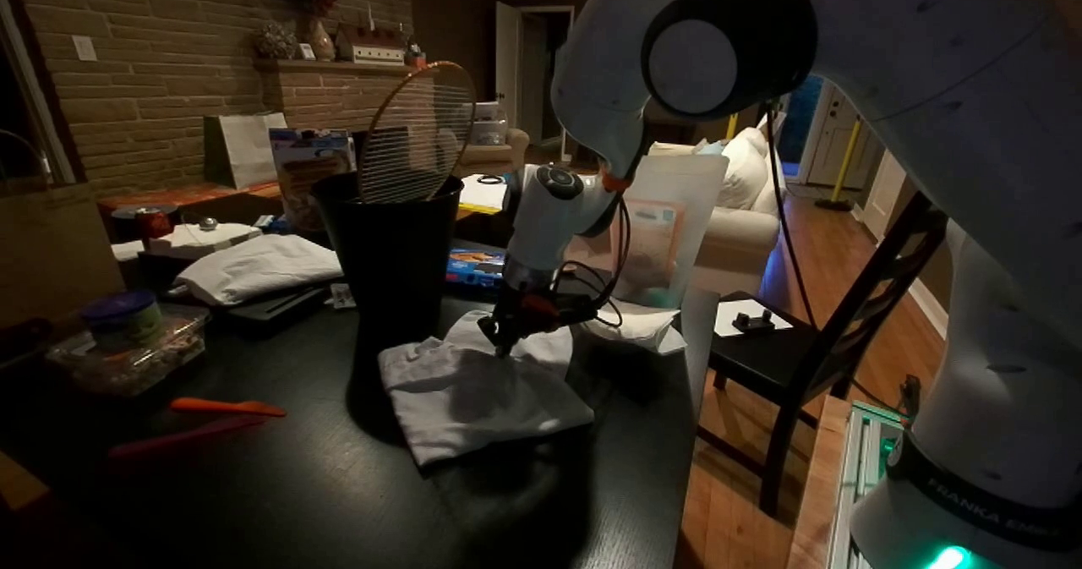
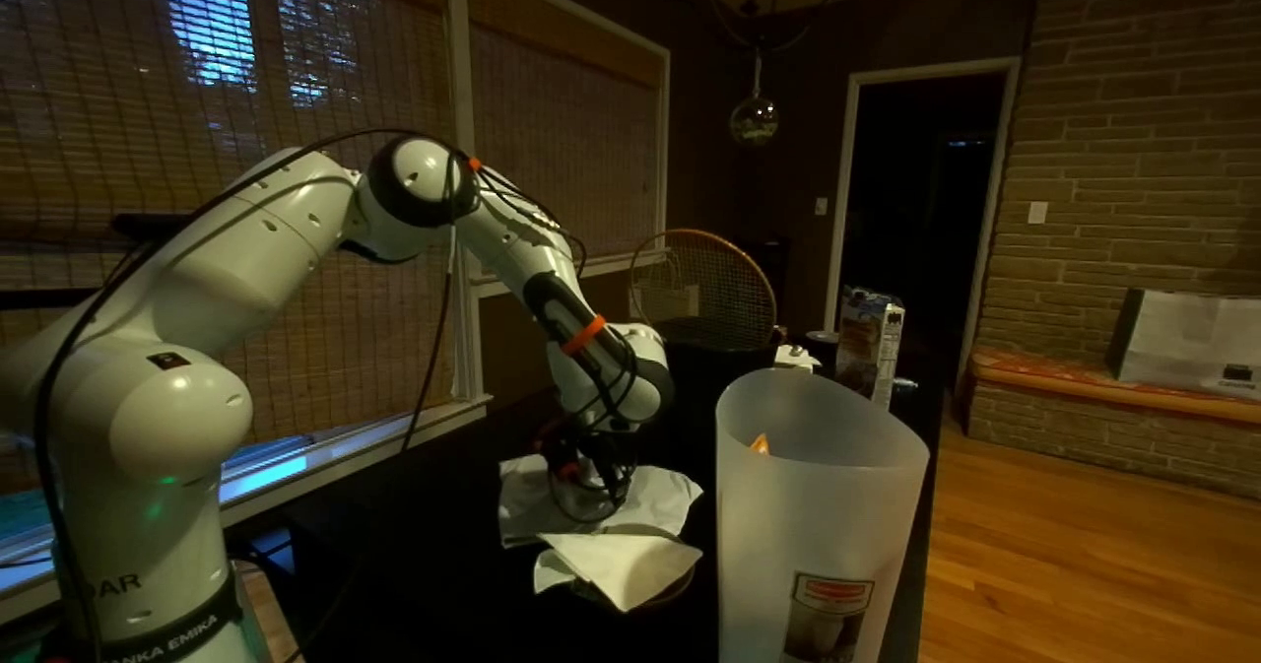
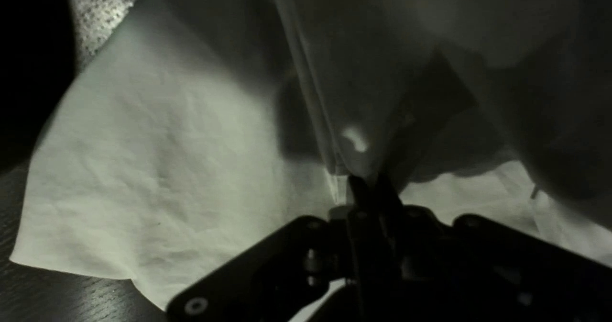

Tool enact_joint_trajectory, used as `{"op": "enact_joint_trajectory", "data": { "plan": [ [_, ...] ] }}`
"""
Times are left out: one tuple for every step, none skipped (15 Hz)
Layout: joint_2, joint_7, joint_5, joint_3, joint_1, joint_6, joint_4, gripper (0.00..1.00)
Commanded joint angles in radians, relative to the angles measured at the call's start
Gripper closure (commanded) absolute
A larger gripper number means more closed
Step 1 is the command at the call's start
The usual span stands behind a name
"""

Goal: Unfold the white bed sheet

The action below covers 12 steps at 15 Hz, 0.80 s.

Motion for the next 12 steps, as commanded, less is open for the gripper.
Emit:
{"op": "enact_joint_trajectory", "data": {
  "plan": [
    [-0.003,-0.004,0.014,0.010,-0.012,-0.004,0.013,0.98],
    [-0.017,-0.016,0.016,0.021,-0.018,-0.002,0.008,0.98],
    [-0.067,-0.061,0.017,0.053,-0.028,-0.017,-0.014,0.98],
    [-0.115,-0.116,0.018,0.091,-0.039,-0.034,-0.034,0.98],
    [-0.166,-0.133,-0.008,0.093,0.000,-0.036,-0.057,0.98],
    [-0.205,-0.133,-0.032,0.085,0.047,-0.031,-0.070,0.98],
    [-0.234,-0.149,-0.044,0.093,0.073,-0.031,-0.071,0.98],
    [-0.256,-0.152,-0.060,0.089,0.110,-0.021,-0.058,0.98],
    [-0.280,-0.161,-0.063,0.100,0.145,-0.019,-0.053,0.98],
    [-0.300,-0.162,-0.072,0.102,0.186,-0.004,-0.038,0.98],
    [-0.323,-0.174,-0.072,0.116,0.216,0.002,-0.030,0.98],
    [-0.264,-0.161,-0.039,0.101,0.171,-0.001,-0.010,0.93]
  ]
}}
